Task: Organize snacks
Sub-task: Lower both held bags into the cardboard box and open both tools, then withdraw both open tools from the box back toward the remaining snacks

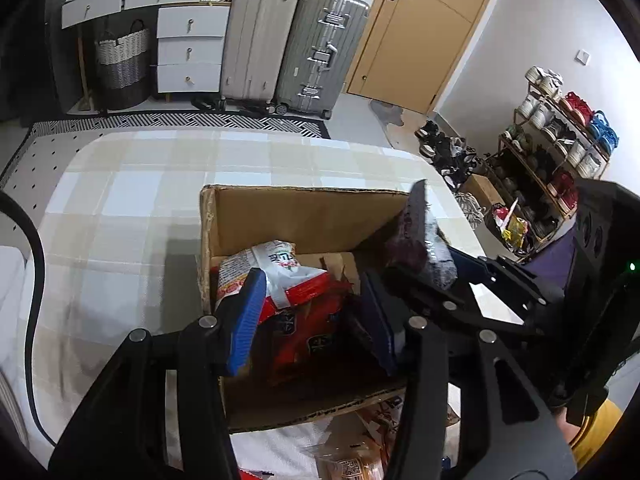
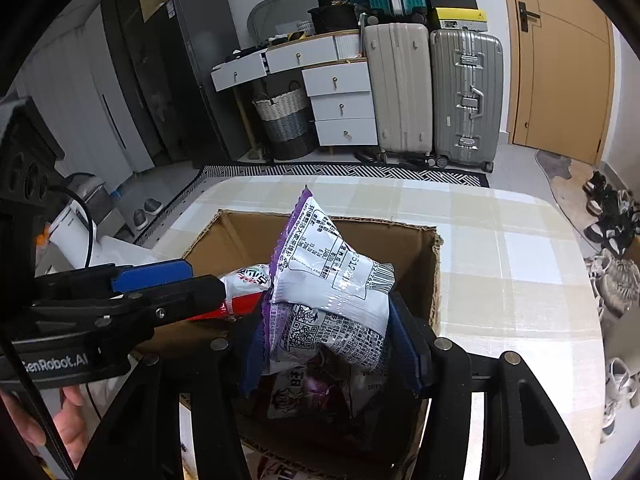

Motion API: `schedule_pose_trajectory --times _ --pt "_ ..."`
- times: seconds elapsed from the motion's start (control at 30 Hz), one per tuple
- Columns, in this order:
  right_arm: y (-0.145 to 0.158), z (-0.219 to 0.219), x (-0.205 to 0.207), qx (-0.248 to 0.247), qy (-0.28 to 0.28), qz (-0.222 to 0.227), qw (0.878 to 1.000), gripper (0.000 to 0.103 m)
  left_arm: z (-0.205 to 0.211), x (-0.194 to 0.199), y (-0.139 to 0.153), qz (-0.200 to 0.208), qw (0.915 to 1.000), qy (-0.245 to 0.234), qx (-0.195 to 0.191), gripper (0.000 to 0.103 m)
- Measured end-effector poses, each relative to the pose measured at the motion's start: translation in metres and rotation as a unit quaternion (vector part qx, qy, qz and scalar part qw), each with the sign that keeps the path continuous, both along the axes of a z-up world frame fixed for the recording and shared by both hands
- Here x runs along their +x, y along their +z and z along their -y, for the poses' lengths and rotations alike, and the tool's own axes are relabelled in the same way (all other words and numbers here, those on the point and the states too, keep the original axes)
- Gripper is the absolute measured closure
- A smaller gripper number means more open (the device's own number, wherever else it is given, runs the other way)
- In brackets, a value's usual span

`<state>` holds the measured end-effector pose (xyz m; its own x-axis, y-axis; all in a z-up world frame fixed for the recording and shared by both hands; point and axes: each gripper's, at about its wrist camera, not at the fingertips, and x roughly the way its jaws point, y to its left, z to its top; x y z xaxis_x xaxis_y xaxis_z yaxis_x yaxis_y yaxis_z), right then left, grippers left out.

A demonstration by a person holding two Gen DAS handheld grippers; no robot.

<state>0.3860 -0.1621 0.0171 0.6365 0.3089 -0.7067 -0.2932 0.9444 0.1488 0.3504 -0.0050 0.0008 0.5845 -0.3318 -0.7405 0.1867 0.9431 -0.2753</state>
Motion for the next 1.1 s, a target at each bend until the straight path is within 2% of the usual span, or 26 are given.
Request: schedule_pose_trajectory --times 0.27,0.43,0.53,0.7,0.93,1.1 --pt "0.006 -0.004 0.001 -0.008 -0.004 0.0 1.0 0.046 0.003 -0.006 0.007 0.006 0.9999 -0.006 0.006 0.056" --pt "0.01 -0.006 -0.004 0.005 0.012 0.004 1.0 0.046 0.003 -0.012 0.013 0.011 0.9999 -0.01 0.005 0.054" --pt "0.014 -0.009 -0.01 -0.005 0.011 0.016 1.0 0.046 0.004 -0.02 0.02 0.021 0.9997 -0.006 0.015 0.048" --pt "0.022 -0.007 -0.018 0.003 0.01 0.018 1.0 0.046 -0.001 -0.033 0.031 0.025 0.9997 -0.002 0.004 0.04" --pt "0.035 -0.009 -0.032 -0.002 0.011 0.025 1.0 0.046 -0.003 -0.053 0.05 0.031 0.9995 -0.001 -0.003 0.038" --pt "0.044 -0.008 -0.044 -0.002 0.01 0.029 1.0 0.046 -0.011 -0.069 0.056 0.031 0.9992 0.009 -0.022 0.027"
